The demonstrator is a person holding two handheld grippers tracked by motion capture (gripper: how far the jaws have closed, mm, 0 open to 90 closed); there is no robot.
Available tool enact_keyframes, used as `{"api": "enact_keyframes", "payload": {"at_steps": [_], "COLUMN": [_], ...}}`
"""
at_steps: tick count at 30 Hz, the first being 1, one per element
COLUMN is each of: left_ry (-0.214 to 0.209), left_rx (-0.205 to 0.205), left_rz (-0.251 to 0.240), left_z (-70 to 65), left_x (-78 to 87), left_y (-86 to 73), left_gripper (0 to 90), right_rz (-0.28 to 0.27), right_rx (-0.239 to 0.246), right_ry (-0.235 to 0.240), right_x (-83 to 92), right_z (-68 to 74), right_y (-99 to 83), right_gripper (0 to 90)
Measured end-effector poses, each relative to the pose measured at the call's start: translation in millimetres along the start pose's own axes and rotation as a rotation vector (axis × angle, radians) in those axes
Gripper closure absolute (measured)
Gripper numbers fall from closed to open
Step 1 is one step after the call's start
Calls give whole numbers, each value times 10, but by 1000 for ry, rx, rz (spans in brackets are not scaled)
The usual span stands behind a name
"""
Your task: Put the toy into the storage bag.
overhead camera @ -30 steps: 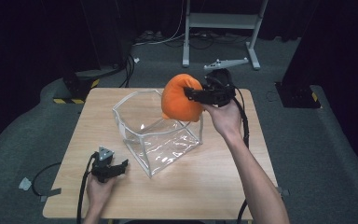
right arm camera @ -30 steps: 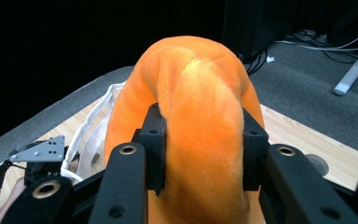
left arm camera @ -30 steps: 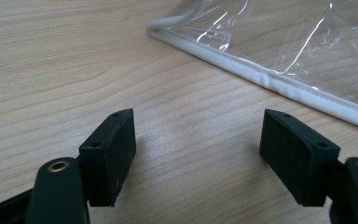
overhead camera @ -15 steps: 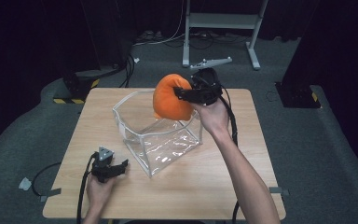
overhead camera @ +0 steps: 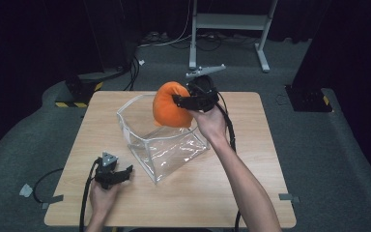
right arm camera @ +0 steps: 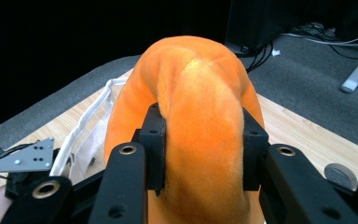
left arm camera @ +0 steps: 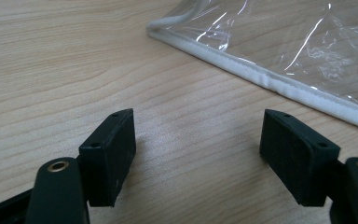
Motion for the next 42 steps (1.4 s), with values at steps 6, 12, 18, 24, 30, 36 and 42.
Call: {"api": "enact_keyframes", "payload": {"at_steps": [6, 12, 18, 24, 30, 36, 42], "left_ry": [0, 1, -27, 1, 3, -27, -26], "left_rx": [7, 6, -176, -1, 7, -172, -174], "left_rz": [-7, -7, 184, -2, -11, 178, 179], "left_z": [-4, -5, 103, -1, -5, 98, 99], "left_x": [-4, -4, 121, -1, -6, 115, 116], "left_y": [1, 1, -21, -1, 0, -23, -24], "left_gripper": [269, 269, 269, 269, 269, 269, 269], "right_rz": [8, 14, 24, 44, 63, 79, 98], "right_rx": [9, 3, 2, -1, 6, 3, 0], "right_ry": [-17, -18, -16, -17, -21, -24, -20], "right_x": [-89, -139, -185, -245, -279, -319, -375], "right_z": [8, -5, -6, -32, -44, -72, -70], "right_y": [-52, -108, -167, -247, -307, -378, -453], "right_gripper": [634, 633, 629, 623, 620, 615, 606]}}
Point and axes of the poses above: each handheld gripper's, and its own axes: x roughly backward along the jaws, y roughly out of its top, z roughly to its left, the point moved 4 cm from there along -x, roughly forward along the jaws, and after that the axes turned 11 degrees about -y, right-handed, at the moved point
